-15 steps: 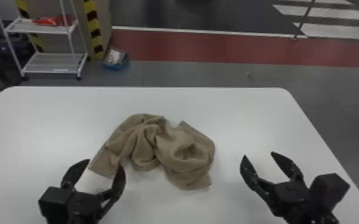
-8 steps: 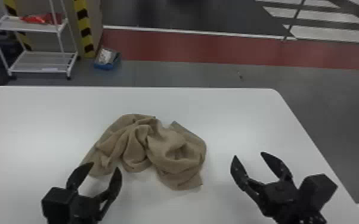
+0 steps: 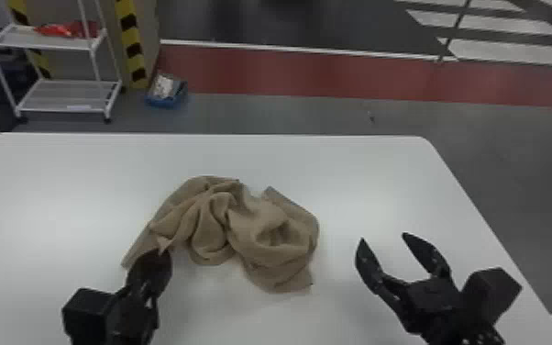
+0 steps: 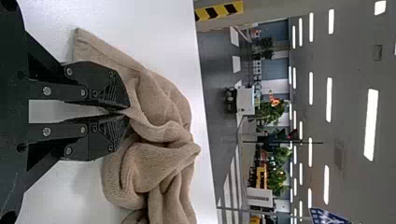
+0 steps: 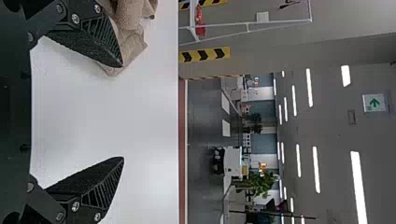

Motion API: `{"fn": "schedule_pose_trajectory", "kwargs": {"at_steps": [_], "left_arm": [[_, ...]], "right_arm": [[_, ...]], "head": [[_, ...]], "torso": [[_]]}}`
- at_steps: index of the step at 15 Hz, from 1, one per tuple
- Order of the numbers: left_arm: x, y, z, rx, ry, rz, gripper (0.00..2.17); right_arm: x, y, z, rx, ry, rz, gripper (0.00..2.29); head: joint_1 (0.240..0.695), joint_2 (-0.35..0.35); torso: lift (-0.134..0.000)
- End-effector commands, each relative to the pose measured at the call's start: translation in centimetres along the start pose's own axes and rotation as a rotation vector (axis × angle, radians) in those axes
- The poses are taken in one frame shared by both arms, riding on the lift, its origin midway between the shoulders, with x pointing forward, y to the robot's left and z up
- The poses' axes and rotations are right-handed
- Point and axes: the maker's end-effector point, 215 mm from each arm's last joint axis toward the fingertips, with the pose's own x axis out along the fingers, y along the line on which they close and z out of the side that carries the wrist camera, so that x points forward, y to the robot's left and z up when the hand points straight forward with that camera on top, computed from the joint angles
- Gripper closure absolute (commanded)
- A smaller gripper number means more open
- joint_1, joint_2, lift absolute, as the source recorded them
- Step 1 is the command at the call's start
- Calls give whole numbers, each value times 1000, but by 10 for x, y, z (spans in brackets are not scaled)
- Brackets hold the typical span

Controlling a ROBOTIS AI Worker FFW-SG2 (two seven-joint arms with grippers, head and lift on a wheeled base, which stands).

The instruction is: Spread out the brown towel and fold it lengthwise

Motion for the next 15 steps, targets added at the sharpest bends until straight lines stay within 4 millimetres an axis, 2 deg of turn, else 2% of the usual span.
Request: {"fn": "schedule_pose_trajectory", "kwargs": {"at_steps": [1, 3, 6, 7, 8, 11, 13, 15], "left_arm": [[-11, 3, 31, 1, -79, 9, 1980], [-26, 13, 62, 4, -139, 35, 1980], [-57, 28, 124, 0, -278, 63, 1980], [-64, 34, 137, -12, -302, 71, 1980], [-67, 41, 145, -25, -319, 79, 1980], [-70, 56, 151, -70, -337, 97, 1976], [-72, 64, 151, -80, -339, 112, 1976], [-73, 71, 151, -81, -341, 127, 1976]], "right_arm": [[0, 0, 4, -2, -6, -1, 194], [-1, -3, 5, -3, -8, -5, 194], [0, -3, 6, -2, -10, -5, 194], [0, -3, 4, 0, -7, -5, 194], [1, -3, 3, 2, -5, -5, 194], [-1, -5, -7, -2, 21, -11, 194], [-7, 7, -13, 4, 31, 9, 194], [-15, 25, -10, 9, 31, 40, 194]], "head": [[695, -132], [695, -131], [695, -120], [695, -116], [695, -112], [695, -89], [695, -78], [695, -60]], "torso": [[-124], [-124], [-124], [-124], [-124], [-124], [-124], [-124]]}}
